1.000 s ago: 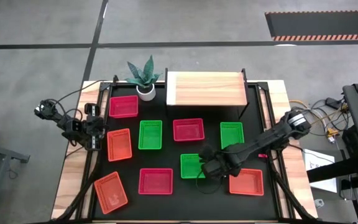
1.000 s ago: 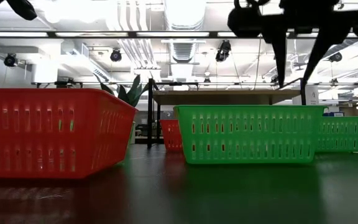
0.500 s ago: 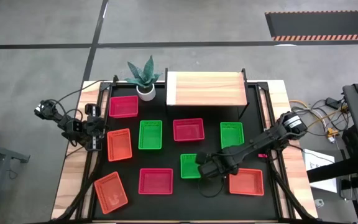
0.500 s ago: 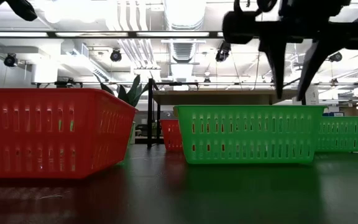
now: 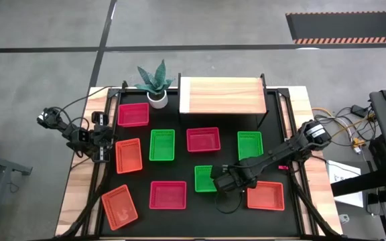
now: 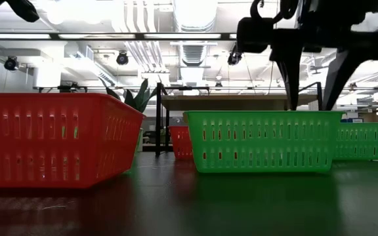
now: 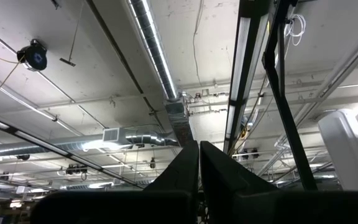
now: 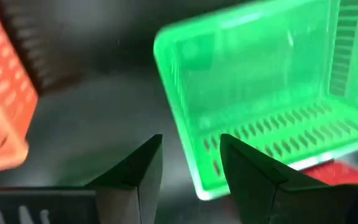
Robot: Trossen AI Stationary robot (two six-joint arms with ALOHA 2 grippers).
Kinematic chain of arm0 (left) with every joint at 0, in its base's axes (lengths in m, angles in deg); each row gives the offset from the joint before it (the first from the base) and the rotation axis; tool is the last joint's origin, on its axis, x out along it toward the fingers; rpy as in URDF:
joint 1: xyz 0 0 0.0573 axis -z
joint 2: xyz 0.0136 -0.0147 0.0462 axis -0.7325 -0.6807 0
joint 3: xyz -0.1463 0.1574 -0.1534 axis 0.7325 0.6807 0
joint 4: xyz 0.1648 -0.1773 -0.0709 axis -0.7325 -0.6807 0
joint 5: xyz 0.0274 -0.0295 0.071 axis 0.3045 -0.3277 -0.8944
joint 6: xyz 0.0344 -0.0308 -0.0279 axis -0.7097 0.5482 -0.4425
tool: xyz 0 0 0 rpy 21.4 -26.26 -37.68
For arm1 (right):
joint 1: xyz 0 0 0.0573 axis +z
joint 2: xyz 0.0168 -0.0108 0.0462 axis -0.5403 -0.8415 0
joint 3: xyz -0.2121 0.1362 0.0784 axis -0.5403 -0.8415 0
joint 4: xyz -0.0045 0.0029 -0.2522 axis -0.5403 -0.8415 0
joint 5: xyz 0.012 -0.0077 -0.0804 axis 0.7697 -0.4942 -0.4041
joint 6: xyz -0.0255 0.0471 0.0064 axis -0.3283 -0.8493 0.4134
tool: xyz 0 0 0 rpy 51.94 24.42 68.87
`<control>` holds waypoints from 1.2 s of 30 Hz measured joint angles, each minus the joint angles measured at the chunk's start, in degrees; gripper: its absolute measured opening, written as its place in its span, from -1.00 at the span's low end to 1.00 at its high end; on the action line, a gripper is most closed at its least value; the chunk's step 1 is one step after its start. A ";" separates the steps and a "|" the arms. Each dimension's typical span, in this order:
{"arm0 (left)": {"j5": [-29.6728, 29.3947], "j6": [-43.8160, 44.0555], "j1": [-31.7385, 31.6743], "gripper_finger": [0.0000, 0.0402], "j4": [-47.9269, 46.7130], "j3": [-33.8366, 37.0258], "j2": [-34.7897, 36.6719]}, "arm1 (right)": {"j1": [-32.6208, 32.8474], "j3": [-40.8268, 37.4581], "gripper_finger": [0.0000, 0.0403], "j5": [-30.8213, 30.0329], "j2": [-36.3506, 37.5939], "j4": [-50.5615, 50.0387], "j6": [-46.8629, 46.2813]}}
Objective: Stack baskets on shelf by color
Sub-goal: Put the middle green bin on the shelf
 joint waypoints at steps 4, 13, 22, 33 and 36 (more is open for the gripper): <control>0.00 0.02 -0.01 -1.00 -0.01 0.02 0.03 | 0.02 -2.65 -0.30 0.32 -0.01 5.13 0.61; 0.00 0.02 0.01 -1.00 -0.06 0.02 -0.19 | 0.00 -5.59 -0.54 3.15 0.01 11.64 -1.34; 0.02 0.06 0.01 -1.00 -0.39 0.04 -0.19 | 1.22 -3.33 -0.94 3.52 -0.01 11.91 -4.41; 0.26 0.09 0.00 -1.00 3.39 -0.60 0.08 | 2.14 7.55 -0.95 2.85 0.00 8.45 -26.81; 0.26 0.07 -0.01 -1.00 4.84 -0.63 0.11 | 2.25 12.24 -0.95 -2.71 0.01 6.19 -35.93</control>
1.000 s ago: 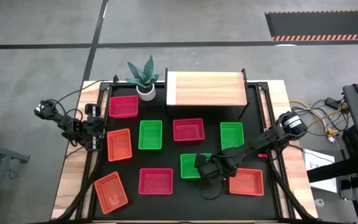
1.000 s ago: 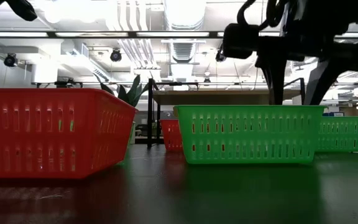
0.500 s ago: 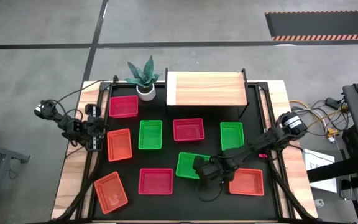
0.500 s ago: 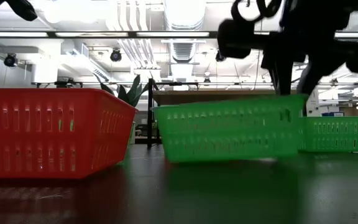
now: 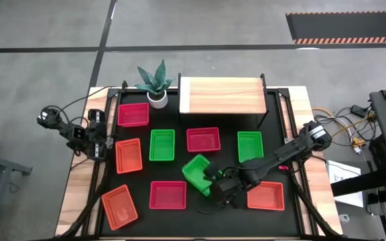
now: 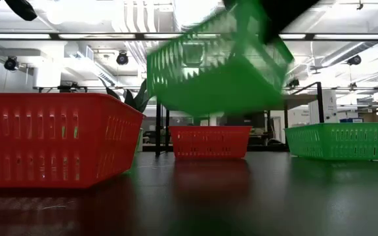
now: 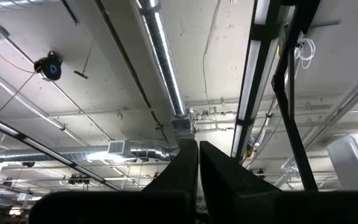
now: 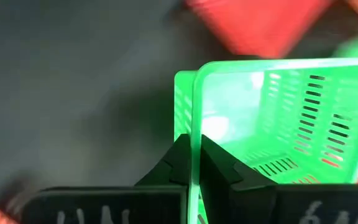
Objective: Stack baskets on shelf by color
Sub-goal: Put the middle green bin on the shelf
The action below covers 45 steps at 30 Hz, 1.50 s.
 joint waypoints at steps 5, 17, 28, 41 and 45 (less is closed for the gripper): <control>0.00 0.02 0.02 -1.00 0.13 0.00 -0.30 | -0.71 9.96 -0.95 -13.83 0.00 -11.52 -9.03; 0.20 0.15 0.01 -1.00 0.09 0.00 -0.93 | -16.98 26.70 -0.96 -19.24 0.04 -30.76 -13.47; 0.20 0.15 0.00 -1.00 0.08 0.13 -0.89 | -40.75 25.08 -0.96 -6.16 0.04 -30.07 -2.18; 0.20 0.04 0.01 -1.00 0.76 0.15 -0.87 | -47.79 21.82 -0.96 -1.19 0.03 -27.67 1.65; 0.20 0.02 0.00 -1.00 0.76 0.15 -0.87 | -47.74 19.23 -0.96 -1.20 0.02 -25.64 1.98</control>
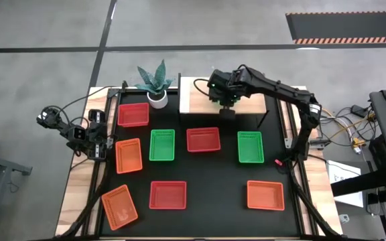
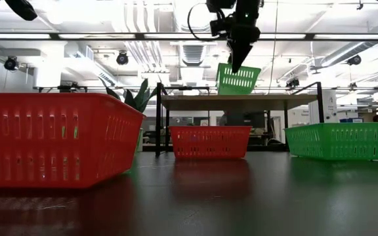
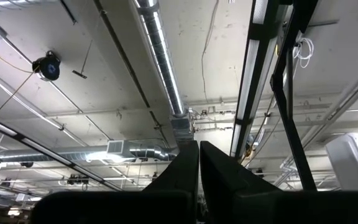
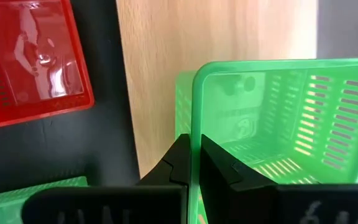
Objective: Stack baskets on shelf by color
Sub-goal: Put the middle green bin on the shelf, then put the top left orange bin on the shelf
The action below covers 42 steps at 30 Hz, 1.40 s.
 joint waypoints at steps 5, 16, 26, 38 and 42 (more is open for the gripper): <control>0.00 -0.01 0.00 -1.00 0.00 0.00 0.00 | 0.00 -2.15 -0.95 -0.20 -0.04 1.06 0.97; 0.00 -0.02 0.00 -1.00 0.00 0.00 0.00 | 0.00 -3.02 -0.68 -0.52 -0.04 2.75 1.72; 0.00 -0.02 0.00 -1.00 -0.02 0.00 0.00 | 0.26 5.71 -0.53 -0.70 0.18 -5.15 -0.27; 0.00 -0.02 0.00 -1.00 -0.02 0.02 0.00 | 7.46 -1.13 -0.93 5.92 11.53 5.37 -0.82; 0.01 -0.04 0.00 -1.00 -0.02 0.00 -0.01 | 14.31 -13.69 -0.94 5.54 19.73 18.81 -1.47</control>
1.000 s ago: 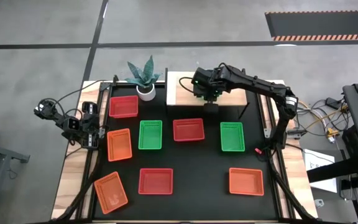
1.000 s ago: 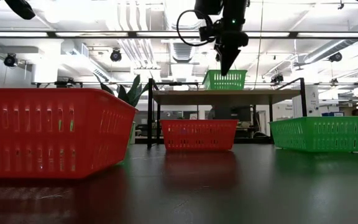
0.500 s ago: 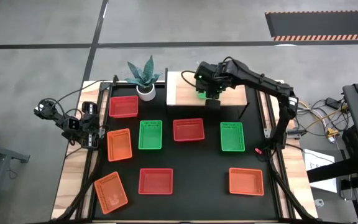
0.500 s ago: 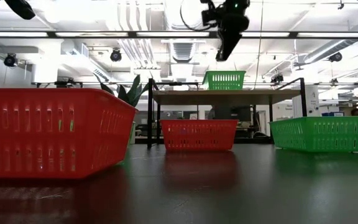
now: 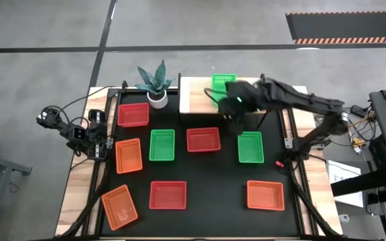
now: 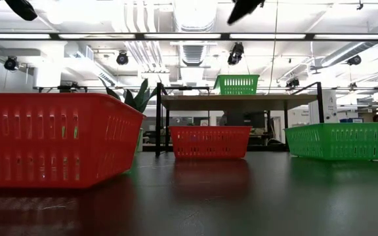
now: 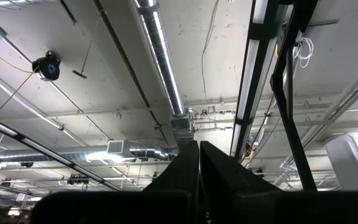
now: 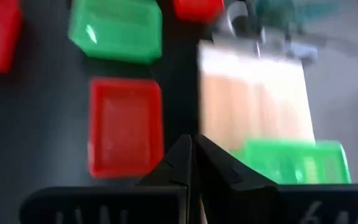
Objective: Stack baskets on shelf by color
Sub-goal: Put the top left orange bin on the shelf
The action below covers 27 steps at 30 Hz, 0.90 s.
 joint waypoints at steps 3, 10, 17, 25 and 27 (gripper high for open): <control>0.01 0.00 0.02 -1.00 -0.06 0.00 -0.15 | 4.84 -12.00 -0.94 -0.10 6.55 13.24 0.69; 0.33 0.02 0.01 -1.00 -0.17 -0.01 -2.63 | 11.99 -36.69 -0.95 -0.15 18.97 37.99 3.58; 6.86 0.04 0.02 -1.00 -0.07 -1.81 -7.96 | 12.33 -54.19 -0.95 -0.28 29.76 53.41 5.30; 9.65 0.11 0.01 -1.00 0.26 -6.72 -16.49 | 12.36 -68.55 -0.95 1.88 40.53 69.22 7.90; 9.65 0.11 0.02 -1.00 0.22 -8.30 -18.66 | 12.36 -70.74 -0.95 1.98 42.95 70.83 9.06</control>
